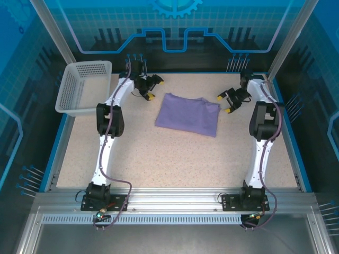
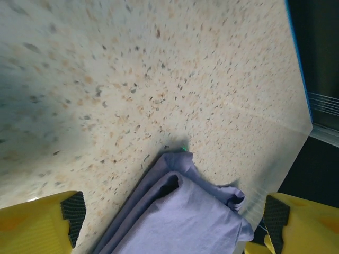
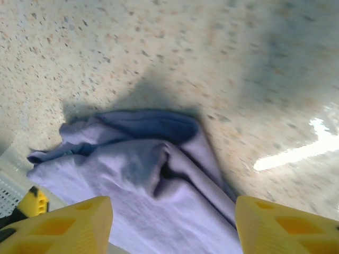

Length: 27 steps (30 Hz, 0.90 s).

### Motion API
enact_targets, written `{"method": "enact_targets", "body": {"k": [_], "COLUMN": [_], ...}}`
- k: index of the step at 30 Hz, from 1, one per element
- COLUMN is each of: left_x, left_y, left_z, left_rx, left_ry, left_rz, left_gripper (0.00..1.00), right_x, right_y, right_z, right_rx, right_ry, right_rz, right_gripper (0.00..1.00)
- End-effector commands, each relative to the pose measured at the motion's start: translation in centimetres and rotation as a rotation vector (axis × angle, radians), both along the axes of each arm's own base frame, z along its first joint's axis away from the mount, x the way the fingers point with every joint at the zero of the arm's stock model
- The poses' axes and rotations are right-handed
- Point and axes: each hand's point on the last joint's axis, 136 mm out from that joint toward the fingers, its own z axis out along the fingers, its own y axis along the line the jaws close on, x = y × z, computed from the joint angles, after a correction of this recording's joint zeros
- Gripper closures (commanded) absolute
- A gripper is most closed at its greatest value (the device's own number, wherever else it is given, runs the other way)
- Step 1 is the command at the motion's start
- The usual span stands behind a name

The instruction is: Fold and stack the t-shirts

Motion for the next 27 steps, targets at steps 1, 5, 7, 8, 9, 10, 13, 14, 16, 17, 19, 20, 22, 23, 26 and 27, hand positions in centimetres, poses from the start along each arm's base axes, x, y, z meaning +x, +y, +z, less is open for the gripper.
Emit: {"method": "enact_targets", "body": {"k": [1,5,7,8,9,10,13,14,16,17,19,20,22,23,26,27], "left_x": [-1.7,-6.3,-8.6,-9.6,-10.8,-11.8,-14.0,-14.5,-15.5,-15.9,-16.9,-17.4,-18.8,-19.5,-21.8,-22.4], "left_y": [-0.4,-3.6,-6.2,-7.3,-8.5,-9.3,-11.1,-11.2,-10.4,-9.4,-6.6,-5.6,-3.5,-2.6,-0.1,0.4], "left_z": [9.0,8.9,7.5,6.7,5.7,4.7,1.9,0.8,-2.2,-3.6,-6.2,-7.1,-8.9,-9.5,-10.1,-10.1], "left_rx": [0.086,0.185,0.186,0.186,0.197,0.213,0.219,0.226,0.289,0.342,0.425,0.444,0.482,0.499,0.524,0.519], "left_ry": [-0.170,-0.172,-0.152,-0.137,-0.121,-0.103,-0.066,-0.045,0.016,0.059,0.140,0.166,0.219,0.245,0.288,0.293], "left_rz": [-0.026,-0.136,-0.230,-0.275,-0.327,-0.369,-0.452,-0.467,-0.486,-0.472,-0.423,-0.402,-0.370,-0.360,-0.316,-0.303], "left_gripper": [0.15,0.36,0.43,0.45,0.46,0.47,0.47,0.46,0.46,0.47,0.47,0.47,0.46,0.46,0.43,0.42], "right_x": [-2.0,-5.0,-6.7,-7.3,-7.8,-8.1,-8.6,-8.7,-9.0,-9.6,-10.9,-11.5,-12.7,-13.1,-13.9,-14.0], "right_y": [0.7,4.8,7.0,7.7,8.7,9.8,12.5,13.2,13.6,13.3,11.9,11.3,10.2,9.7,9.0,8.9], "right_z": [5.0,5.3,4.4,3.8,3.1,2.5,0.1,-0.9,-3.1,-4.3,-6.6,-7.3,-8.2,-8.4,-8.6,-8.5], "right_rx": [-0.035,-0.016,0.010,0.012,0.020,0.033,0.061,0.061,0.016,-0.008,-0.038,-0.041,-0.058,-0.068,-0.069,-0.071], "right_ry": [-0.097,-0.183,-0.179,-0.166,-0.161,-0.158,-0.116,-0.098,-0.042,0.006,0.106,0.135,0.167,0.171,0.179,0.172], "right_rz": [-0.003,0.101,0.154,0.170,0.190,0.208,0.262,0.289,0.335,0.335,0.304,0.287,0.264,0.260,0.271,0.277], "right_gripper": [0.36,0.48,0.59,0.63,0.64,0.65,0.66,0.66,0.66,0.67,0.65,0.65,0.62,0.61,0.55,0.52]}}
